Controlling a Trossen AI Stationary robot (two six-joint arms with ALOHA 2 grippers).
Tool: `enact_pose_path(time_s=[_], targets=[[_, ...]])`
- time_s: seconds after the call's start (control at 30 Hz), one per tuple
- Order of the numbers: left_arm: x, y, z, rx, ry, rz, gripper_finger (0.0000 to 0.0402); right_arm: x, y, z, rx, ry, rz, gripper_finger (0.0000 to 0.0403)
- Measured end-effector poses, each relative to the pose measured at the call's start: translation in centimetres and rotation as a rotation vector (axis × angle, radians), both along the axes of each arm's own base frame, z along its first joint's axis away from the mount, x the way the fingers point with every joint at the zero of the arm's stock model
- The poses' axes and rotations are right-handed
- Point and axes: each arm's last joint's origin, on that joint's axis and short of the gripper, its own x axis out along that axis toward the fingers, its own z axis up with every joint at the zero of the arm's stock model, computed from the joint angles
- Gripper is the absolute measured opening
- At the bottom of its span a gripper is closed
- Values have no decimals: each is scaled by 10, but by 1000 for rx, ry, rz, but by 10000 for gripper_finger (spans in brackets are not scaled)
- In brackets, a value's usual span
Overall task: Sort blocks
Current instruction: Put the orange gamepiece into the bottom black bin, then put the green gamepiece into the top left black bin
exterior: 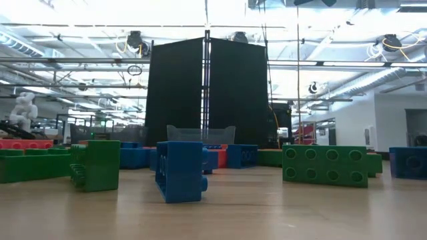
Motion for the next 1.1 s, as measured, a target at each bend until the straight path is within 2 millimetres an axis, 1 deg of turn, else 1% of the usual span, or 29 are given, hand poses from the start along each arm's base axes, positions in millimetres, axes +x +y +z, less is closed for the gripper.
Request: enact_pose_path(time_s=[0.07,0.1,0.23,0.33,0.4,0.53,0.57,0.63,0.73,0.9,1.03,1.1], targets=[[1,-2,-3,7,6,1,126,0,0,0,-4,2,3,135],[1,-3,-4,11,9,6,139,0,0,0,-4,2,3,135],[2,-3,-5,19,18,24,221,0,0,0,-9,4,6,135],[2,-3,-5,18,20,32,258,0,0,0,-15,7,10,135],[2,-4,-4,14,21,42,267,0,0,0,-16,7,11,135],[6,-4,-4,1,2,90,267,0,0,0,-16,8,11,135],[8,-3,-3,8,-20,119,264,0,0,0,-16,8,11,135],[16,2,1,25,-126,206,259,0,0,0,-20,11,14,135],[29,18,10,95,-326,366,249,0,0,0,-21,11,15,135],[51,59,23,274,-555,576,237,8,-2,-4,-31,36,26,135],[75,97,27,449,-653,665,232,17,-5,-9,-41,80,42,135],[89,118,29,532,-680,669,232,21,-6,-12,-46,105,51,135]])
